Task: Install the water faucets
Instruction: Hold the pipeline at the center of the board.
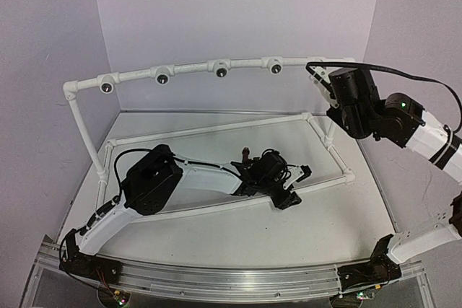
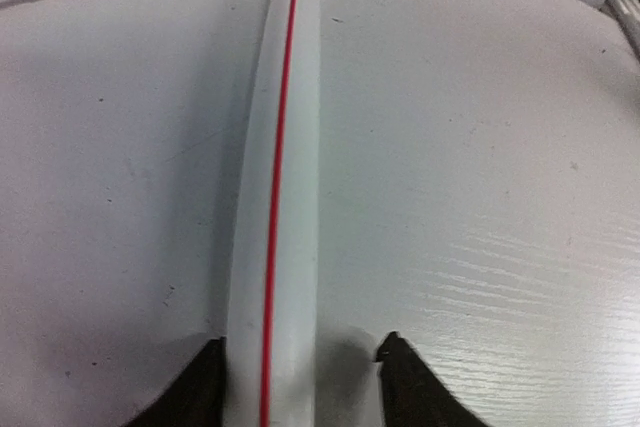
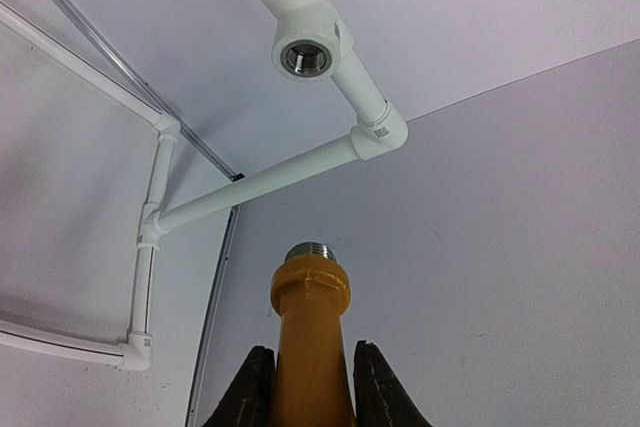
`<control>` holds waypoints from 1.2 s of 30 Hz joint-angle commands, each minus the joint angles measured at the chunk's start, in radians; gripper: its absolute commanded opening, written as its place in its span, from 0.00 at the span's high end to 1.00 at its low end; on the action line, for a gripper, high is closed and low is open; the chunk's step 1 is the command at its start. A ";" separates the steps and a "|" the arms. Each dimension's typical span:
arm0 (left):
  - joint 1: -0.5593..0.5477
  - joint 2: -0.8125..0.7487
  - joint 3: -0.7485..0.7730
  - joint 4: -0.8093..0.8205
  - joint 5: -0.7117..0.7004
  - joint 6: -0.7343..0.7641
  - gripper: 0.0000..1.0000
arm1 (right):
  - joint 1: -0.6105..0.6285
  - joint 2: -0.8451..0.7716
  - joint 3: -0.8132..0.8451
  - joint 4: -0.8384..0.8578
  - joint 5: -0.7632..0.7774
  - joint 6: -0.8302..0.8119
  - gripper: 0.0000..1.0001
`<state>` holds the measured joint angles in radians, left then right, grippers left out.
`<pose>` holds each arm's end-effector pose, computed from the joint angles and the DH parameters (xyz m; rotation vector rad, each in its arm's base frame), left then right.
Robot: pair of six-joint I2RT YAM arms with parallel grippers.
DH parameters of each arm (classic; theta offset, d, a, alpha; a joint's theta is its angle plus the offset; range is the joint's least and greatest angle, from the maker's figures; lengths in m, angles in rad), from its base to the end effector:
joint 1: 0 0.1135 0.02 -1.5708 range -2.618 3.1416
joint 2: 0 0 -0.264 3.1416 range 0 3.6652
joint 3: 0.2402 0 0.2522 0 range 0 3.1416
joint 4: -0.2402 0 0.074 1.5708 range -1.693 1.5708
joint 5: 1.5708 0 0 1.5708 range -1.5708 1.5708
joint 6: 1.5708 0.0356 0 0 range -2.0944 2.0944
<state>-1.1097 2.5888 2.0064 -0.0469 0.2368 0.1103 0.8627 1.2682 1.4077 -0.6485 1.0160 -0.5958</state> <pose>0.2462 -0.5142 0.1036 1.4305 1.8039 -0.8003 0.1899 0.1752 0.4138 -0.7719 1.7600 -0.8653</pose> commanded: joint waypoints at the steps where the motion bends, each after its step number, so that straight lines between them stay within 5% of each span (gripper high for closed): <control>1: -0.017 0.008 -0.010 -0.027 0.033 0.062 0.74 | -0.006 0.025 0.011 0.017 -0.020 -0.039 1.00; 4: -0.022 -0.024 -0.016 -0.088 0.037 0.088 0.99 | -0.025 0.064 0.084 0.014 -0.043 -0.072 1.00; 7: -0.022 -0.057 -0.050 -0.168 0.033 0.120 1.00 | -0.096 0.077 0.070 0.073 -0.071 -0.174 1.00; 15: -0.016 -0.145 -0.232 -0.300 0.049 0.239 1.00 | -0.070 -0.135 -0.414 0.878 -0.080 -0.814 1.00; 21: 0.034 -0.170 -0.317 -0.323 0.119 0.200 1.00 | -0.065 -0.131 -0.399 0.934 -0.127 -0.885 1.00; 36: 0.005 -0.087 -0.250 -0.321 0.011 0.150 1.00 | -0.114 -0.162 -0.492 1.047 -0.355 -0.968 1.00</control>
<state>-1.0985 2.4216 1.7775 -0.1560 0.2823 0.2611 0.7776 1.1386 0.9614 0.2794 0.7428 -1.5200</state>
